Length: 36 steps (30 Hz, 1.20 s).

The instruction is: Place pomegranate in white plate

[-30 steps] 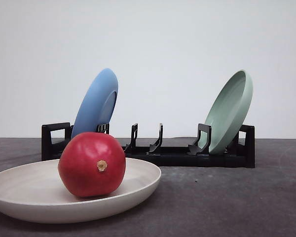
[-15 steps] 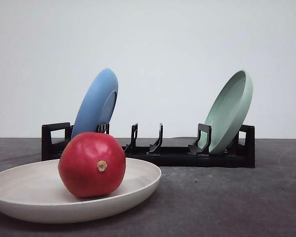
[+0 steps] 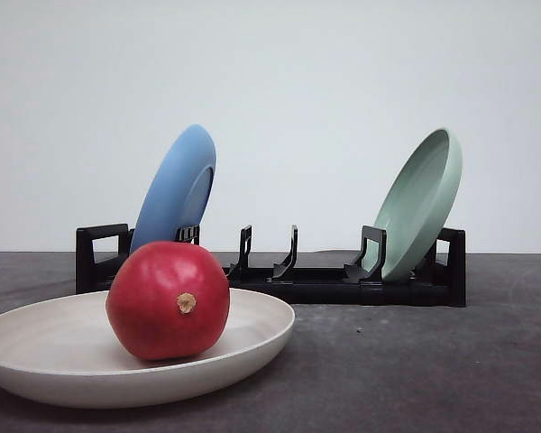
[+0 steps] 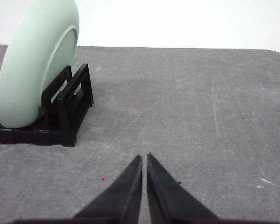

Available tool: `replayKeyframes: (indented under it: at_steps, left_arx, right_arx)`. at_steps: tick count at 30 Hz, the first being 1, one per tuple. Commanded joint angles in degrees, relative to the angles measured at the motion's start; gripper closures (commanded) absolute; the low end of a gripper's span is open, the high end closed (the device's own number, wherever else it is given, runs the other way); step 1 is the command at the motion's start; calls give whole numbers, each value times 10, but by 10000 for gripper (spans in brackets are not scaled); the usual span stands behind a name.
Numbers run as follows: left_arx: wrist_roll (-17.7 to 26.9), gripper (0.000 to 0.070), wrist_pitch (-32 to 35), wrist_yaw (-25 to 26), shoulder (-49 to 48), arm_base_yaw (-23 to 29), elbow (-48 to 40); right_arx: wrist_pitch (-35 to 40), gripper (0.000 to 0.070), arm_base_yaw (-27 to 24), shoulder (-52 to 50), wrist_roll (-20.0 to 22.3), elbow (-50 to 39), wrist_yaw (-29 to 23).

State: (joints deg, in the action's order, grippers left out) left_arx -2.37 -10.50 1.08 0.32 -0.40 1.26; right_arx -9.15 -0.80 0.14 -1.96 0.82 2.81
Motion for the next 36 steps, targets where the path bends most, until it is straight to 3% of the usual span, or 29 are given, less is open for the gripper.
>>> replayKeyframes:
  at_steps: [1,36]
  left_arx:
    - [6,694,-2,0,-1,0,-6]
    - [6,694,-2,0,-1,0,-6]
  right_arx:
    - [5,689,0,1,-6,-2,0]
    - [5,689,0,1,-6,-2,0]
